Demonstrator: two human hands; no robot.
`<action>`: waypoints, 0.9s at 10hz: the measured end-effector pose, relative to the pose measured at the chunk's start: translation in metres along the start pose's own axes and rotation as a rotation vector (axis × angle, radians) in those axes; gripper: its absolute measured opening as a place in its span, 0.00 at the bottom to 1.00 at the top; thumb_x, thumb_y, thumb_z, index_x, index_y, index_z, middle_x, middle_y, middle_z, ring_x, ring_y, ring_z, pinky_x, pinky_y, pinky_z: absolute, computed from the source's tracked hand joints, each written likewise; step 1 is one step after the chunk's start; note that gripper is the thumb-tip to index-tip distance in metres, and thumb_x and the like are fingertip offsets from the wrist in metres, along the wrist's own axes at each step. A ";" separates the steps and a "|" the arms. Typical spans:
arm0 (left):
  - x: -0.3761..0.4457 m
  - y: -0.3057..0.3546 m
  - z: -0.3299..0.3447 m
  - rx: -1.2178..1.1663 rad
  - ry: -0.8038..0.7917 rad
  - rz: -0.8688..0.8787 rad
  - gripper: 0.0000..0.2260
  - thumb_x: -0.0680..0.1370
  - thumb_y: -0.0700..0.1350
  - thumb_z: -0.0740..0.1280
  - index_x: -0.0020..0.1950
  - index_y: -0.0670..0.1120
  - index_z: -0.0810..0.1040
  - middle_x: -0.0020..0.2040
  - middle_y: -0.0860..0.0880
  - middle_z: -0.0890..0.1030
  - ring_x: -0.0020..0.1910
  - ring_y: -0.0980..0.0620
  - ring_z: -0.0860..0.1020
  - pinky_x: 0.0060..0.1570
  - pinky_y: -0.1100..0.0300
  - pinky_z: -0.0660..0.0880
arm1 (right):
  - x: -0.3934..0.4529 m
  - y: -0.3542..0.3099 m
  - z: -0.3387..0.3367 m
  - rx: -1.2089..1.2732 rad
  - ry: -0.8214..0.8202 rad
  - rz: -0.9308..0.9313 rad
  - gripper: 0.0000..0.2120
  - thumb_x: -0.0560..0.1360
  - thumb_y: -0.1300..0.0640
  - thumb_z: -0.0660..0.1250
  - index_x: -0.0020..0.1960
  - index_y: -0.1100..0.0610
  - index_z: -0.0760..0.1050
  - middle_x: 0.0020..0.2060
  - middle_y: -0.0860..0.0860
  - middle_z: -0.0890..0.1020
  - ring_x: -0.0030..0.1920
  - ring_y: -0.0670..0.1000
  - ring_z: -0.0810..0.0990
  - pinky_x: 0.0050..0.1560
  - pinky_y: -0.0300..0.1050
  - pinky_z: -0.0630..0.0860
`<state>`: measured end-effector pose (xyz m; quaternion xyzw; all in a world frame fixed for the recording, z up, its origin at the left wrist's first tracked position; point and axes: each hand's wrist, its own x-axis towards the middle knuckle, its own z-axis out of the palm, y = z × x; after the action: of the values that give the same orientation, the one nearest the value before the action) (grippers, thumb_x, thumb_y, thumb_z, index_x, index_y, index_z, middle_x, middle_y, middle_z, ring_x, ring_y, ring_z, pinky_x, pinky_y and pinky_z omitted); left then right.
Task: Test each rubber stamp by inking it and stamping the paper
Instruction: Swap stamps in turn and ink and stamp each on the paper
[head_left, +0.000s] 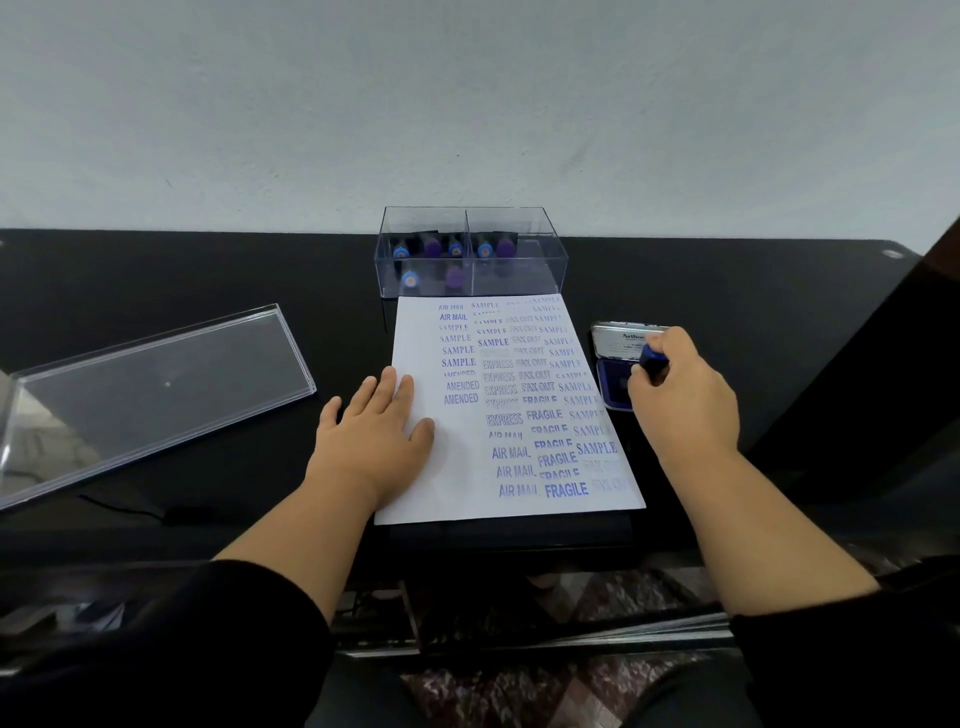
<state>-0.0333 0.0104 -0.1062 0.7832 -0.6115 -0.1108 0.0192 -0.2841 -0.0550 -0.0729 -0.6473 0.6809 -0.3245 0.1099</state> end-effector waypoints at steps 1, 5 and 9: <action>0.000 0.000 0.000 0.002 -0.001 0.001 0.26 0.82 0.57 0.44 0.78 0.52 0.43 0.78 0.54 0.40 0.77 0.56 0.41 0.74 0.51 0.38 | 0.000 -0.001 0.000 -0.002 -0.001 0.003 0.08 0.77 0.58 0.61 0.56 0.52 0.70 0.39 0.51 0.75 0.38 0.54 0.70 0.35 0.44 0.64; 0.000 0.000 -0.002 0.021 -0.019 0.003 0.26 0.82 0.57 0.44 0.78 0.52 0.41 0.78 0.54 0.39 0.77 0.55 0.40 0.74 0.51 0.38 | -0.005 -0.016 0.000 0.083 -0.004 0.001 0.07 0.79 0.57 0.60 0.56 0.52 0.68 0.55 0.51 0.79 0.44 0.52 0.73 0.39 0.47 0.73; 0.000 0.001 -0.003 0.006 -0.023 0.009 0.26 0.82 0.57 0.44 0.78 0.52 0.41 0.78 0.53 0.39 0.77 0.55 0.40 0.74 0.51 0.38 | -0.028 -0.061 0.023 0.131 -0.120 -0.218 0.12 0.78 0.56 0.63 0.61 0.53 0.70 0.51 0.47 0.79 0.45 0.50 0.76 0.39 0.44 0.70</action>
<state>-0.0341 0.0097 -0.1029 0.7791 -0.6156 -0.1179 0.0102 -0.2174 -0.0319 -0.0625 -0.7271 0.5762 -0.3388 0.1566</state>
